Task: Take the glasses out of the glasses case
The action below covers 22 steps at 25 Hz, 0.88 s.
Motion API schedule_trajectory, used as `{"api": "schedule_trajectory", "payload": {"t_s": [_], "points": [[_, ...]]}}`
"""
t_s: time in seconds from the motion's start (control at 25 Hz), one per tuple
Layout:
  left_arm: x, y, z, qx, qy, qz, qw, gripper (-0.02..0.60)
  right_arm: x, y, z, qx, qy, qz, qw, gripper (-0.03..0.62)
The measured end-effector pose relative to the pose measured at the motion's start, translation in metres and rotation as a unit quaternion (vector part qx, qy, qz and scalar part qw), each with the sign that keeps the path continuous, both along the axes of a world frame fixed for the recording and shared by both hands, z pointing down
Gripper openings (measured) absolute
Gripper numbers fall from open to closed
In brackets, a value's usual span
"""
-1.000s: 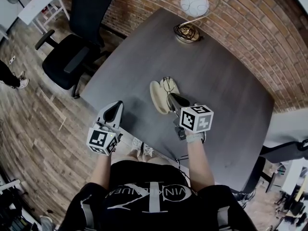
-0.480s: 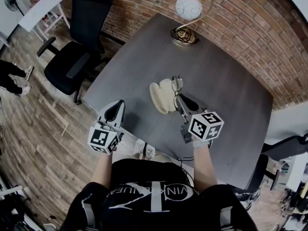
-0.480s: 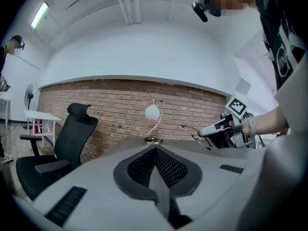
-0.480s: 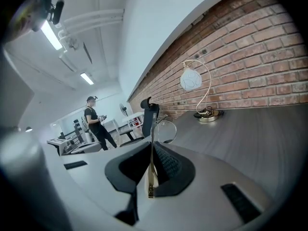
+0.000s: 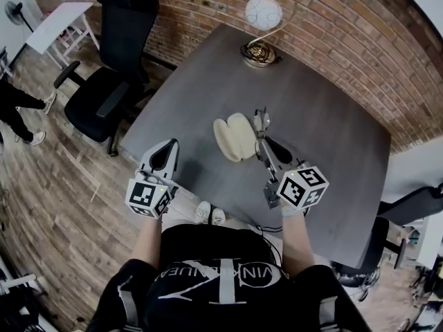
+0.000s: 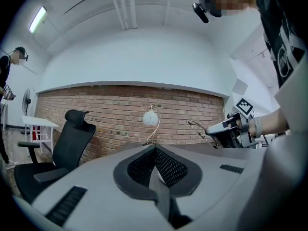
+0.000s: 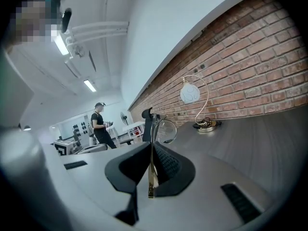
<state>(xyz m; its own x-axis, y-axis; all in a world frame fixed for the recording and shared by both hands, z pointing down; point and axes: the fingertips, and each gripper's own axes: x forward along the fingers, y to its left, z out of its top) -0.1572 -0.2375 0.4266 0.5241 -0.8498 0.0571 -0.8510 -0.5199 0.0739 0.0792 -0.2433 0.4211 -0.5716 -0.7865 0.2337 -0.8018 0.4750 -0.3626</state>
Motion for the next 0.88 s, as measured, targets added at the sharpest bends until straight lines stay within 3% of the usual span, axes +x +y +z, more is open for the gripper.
{"api": "schedule_trajectory", "payload": {"t_s": [0.4,0.88], "points": [[0.005,0.002,-0.013,0.020,0.002,0.001,0.9998,0.015,0.016,0.016,-0.024,0.051,-0.003,0.015,0.999,0.035],[0.002,0.002,-0.022,0.033,0.000,-0.001,0.9995,0.015,0.017,0.021,-0.038,0.081,-0.006,0.020,0.997,0.035]]}}
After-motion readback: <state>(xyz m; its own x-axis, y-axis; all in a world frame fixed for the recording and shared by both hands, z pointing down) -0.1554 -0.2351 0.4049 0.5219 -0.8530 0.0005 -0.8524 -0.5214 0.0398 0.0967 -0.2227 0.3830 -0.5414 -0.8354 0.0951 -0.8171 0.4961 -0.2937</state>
